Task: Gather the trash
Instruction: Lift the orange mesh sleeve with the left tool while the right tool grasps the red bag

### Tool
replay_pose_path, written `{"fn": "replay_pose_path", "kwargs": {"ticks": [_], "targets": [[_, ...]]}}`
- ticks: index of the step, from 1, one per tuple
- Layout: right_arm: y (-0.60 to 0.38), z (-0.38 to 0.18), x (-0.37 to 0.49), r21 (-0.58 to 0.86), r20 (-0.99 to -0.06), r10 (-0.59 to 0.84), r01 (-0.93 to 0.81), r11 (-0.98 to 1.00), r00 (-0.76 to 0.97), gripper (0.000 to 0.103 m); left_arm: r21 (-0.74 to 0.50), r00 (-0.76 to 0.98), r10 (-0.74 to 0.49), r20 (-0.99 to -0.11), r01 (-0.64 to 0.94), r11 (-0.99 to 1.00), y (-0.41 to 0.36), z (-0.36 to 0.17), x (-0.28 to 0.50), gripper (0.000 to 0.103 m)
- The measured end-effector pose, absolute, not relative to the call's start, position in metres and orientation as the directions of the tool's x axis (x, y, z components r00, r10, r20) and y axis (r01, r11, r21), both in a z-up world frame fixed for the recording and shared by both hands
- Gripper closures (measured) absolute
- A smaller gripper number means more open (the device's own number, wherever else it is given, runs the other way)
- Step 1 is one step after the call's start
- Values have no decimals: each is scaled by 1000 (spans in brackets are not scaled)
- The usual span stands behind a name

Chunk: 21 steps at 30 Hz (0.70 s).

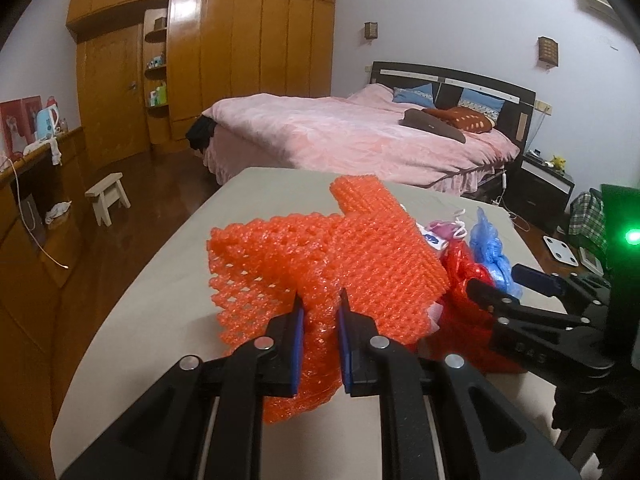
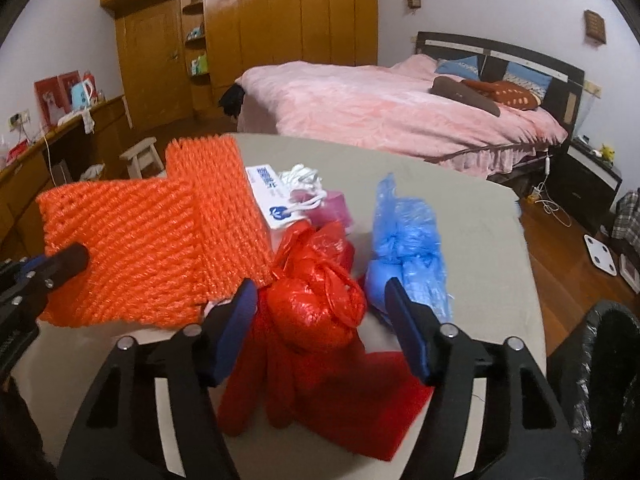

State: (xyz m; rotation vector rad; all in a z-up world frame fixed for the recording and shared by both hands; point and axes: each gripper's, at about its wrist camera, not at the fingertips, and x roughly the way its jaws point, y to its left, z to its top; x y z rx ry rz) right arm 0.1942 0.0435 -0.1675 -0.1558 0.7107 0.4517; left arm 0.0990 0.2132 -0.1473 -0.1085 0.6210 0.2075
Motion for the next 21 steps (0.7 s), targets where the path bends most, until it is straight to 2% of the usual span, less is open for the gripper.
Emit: {"fn": "replay_pose_path", "kwargs": {"ticks": [3, 7, 21], "targets": [[49, -178, 201, 17, -699, 351, -476, 879, 623, 63, -42, 789, 161, -593, -230, 972, 213, -149, 99, 88], [50, -180, 196, 20, -701, 365, -495, 868, 612, 71, -39, 787, 162, -595, -230, 972, 213, -149, 99, 88], [-3, -111, 163, 81, -580, 434, -481, 873, 689, 73, -60, 842, 129, -525, -188, 980, 193, -112, 81, 88]]}}
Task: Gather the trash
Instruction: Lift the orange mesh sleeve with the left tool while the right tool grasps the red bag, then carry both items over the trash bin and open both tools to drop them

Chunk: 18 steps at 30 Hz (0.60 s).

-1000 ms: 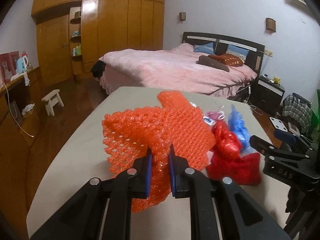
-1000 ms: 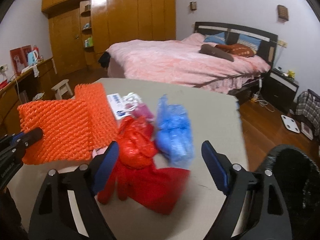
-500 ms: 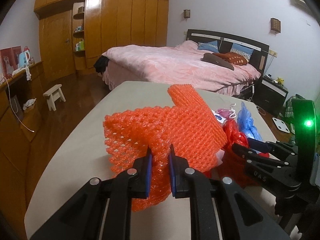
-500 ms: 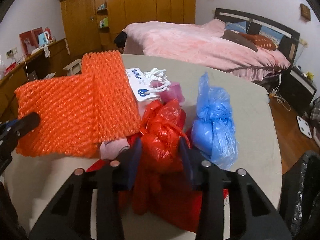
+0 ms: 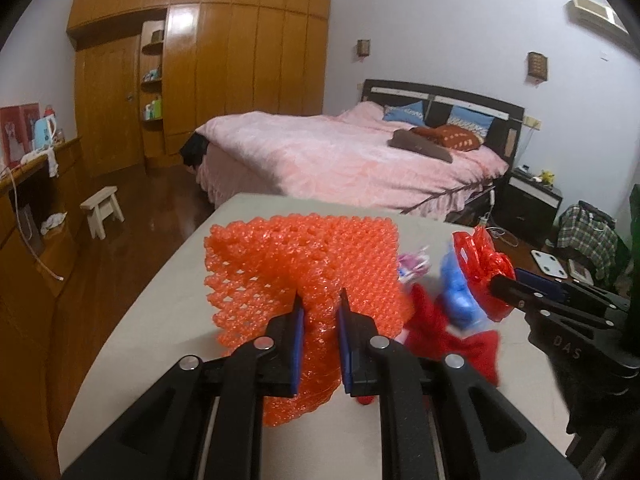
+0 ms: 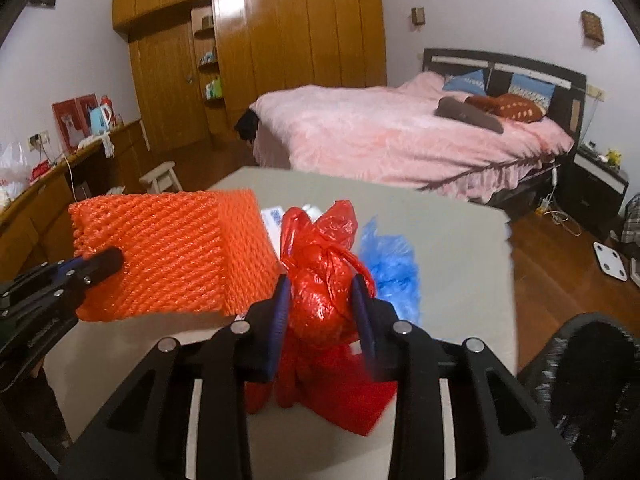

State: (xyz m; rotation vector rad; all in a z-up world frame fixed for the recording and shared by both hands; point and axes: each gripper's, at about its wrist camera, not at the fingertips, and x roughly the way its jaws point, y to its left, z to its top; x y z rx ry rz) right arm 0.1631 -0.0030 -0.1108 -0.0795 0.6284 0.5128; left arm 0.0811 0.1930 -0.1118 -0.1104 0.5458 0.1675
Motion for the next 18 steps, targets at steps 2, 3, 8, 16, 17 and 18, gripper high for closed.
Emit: {"fn": "replay_pose_path", "kwargs": {"ticks": [2, 3, 8, 16, 17, 18], "targets": [[-14, -102, 159, 79, -567, 429, -472, 878, 704, 73, -65, 851, 108, -515, -164, 984, 184, -104, 79, 88], [-21, -97, 157, 77, -558, 423, -464, 883, 714, 73, -67, 856, 96, -509, -151, 986, 178, -100, 78, 88], [-54, -79, 147, 69, -532, 388, -418, 906, 752, 73, -72, 871, 35, -491, -80, 994, 149, -84, 82, 88], [-122, -61, 136, 57, -498, 286, -298, 953, 819, 73, -74, 874, -97, -476, 70, 995, 88, -71, 92, 88], [-129, -60, 134, 53, -497, 272, -285, 957, 824, 73, -75, 873, -114, -473, 89, 993, 80, -69, 94, 88], [-136, -60, 133, 48, -495, 257, -269, 962, 830, 73, -77, 872, -129, -472, 105, 992, 72, -69, 96, 88]]}}
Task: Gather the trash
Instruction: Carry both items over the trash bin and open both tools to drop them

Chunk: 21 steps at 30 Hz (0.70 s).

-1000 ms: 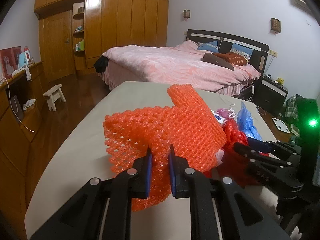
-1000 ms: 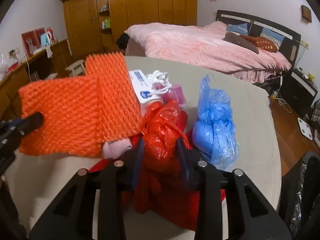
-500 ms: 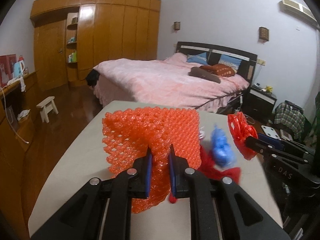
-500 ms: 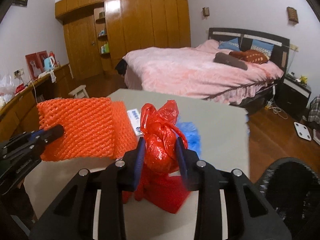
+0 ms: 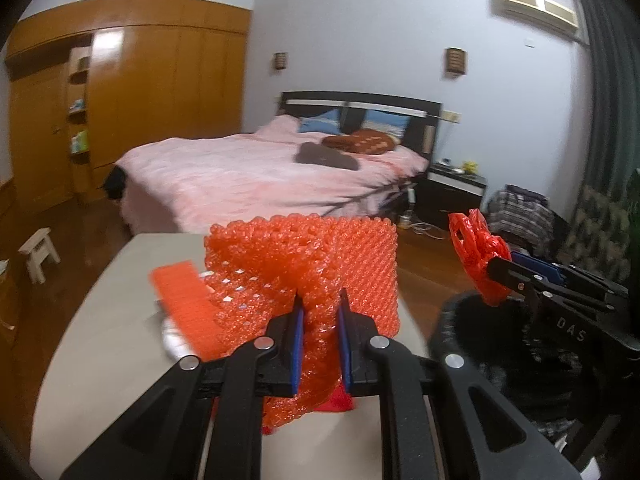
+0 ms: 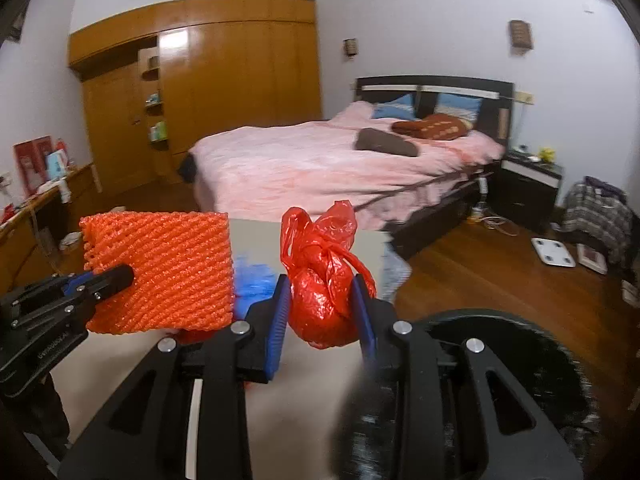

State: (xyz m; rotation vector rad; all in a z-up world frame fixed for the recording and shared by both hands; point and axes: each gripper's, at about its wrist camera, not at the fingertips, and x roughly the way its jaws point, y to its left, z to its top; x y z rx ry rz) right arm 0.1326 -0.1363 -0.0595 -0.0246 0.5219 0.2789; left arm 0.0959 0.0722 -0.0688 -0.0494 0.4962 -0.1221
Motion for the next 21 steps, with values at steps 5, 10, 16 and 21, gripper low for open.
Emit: {"fn": "replay_pose_path", "kwargs": {"ticks": [5, 10, 16, 21], "targets": [[-181, -63, 129, 30, -506, 164, -173, 985, 847, 73, -90, 858, -220, -465, 201, 975, 26, -67, 106, 88], [-217, -70, 124, 20, -523, 84, -86, 996, 848, 73, -102, 832, -301, -466, 287, 952, -14, -69, 115, 88], [-253, -85, 114, 6, -543, 3, 0, 1000, 840, 73, -106, 801, -369, -471, 364, 925, -58, -75, 121, 88], [-275, -99, 108, 3, -564, -36, 46, 999, 825, 73, -112, 773, -412, -483, 412, 904, -86, -82, 127, 88]]}}
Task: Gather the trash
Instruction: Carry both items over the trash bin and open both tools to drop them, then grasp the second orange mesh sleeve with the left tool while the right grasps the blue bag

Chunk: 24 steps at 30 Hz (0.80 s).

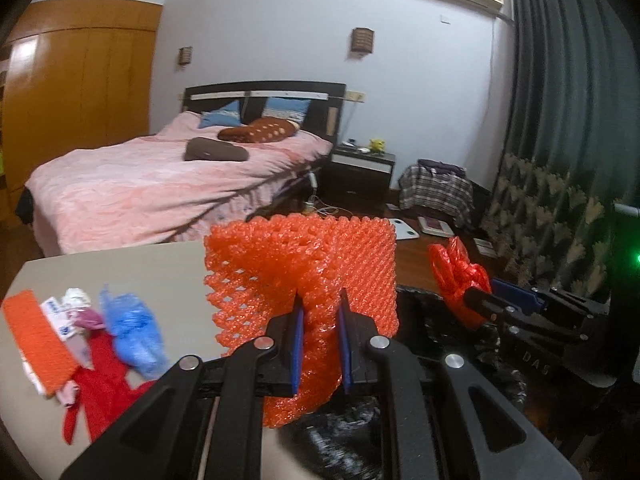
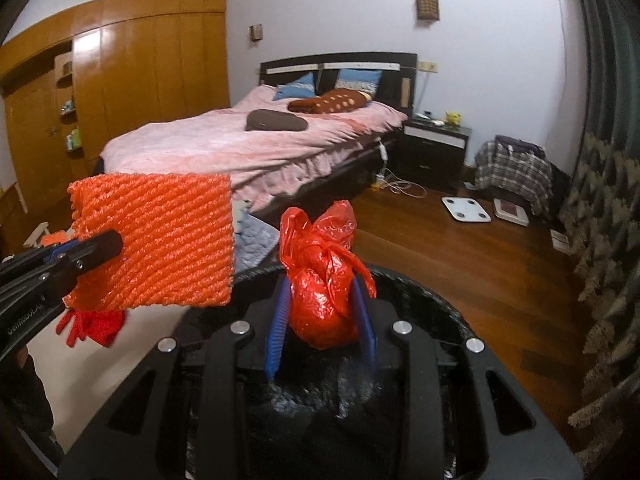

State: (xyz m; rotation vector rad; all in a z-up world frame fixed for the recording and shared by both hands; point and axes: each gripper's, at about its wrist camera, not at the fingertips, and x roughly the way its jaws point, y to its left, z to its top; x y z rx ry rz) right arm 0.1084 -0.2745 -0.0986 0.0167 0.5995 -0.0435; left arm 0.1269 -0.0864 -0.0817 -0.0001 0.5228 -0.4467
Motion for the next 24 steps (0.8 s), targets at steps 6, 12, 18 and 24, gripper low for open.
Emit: {"fn": "replay_pose_path", "kwargs": {"ticks": [6, 12, 18, 24], "targets": [[-292, -111, 108, 16, -591, -63, 89, 996, 804, 73, -116, 743, -449, -496, 456, 882, -113, -91, 133, 88], [-302, -120, 111, 16, -614, -83, 117, 993, 785, 70, -125, 707, -465, -532, 478, 869, -125, -103, 139, 81], [-302, -125, 110, 0, -624, -105, 135, 991, 774, 48, -135, 671, -461, -581, 479, 868, -123, -116, 142, 58], [-296, -121, 108, -19, -600, -121, 137, 990, 791, 20, -115, 687, -417, -595, 441, 890, -110, -126, 138, 47]]}}
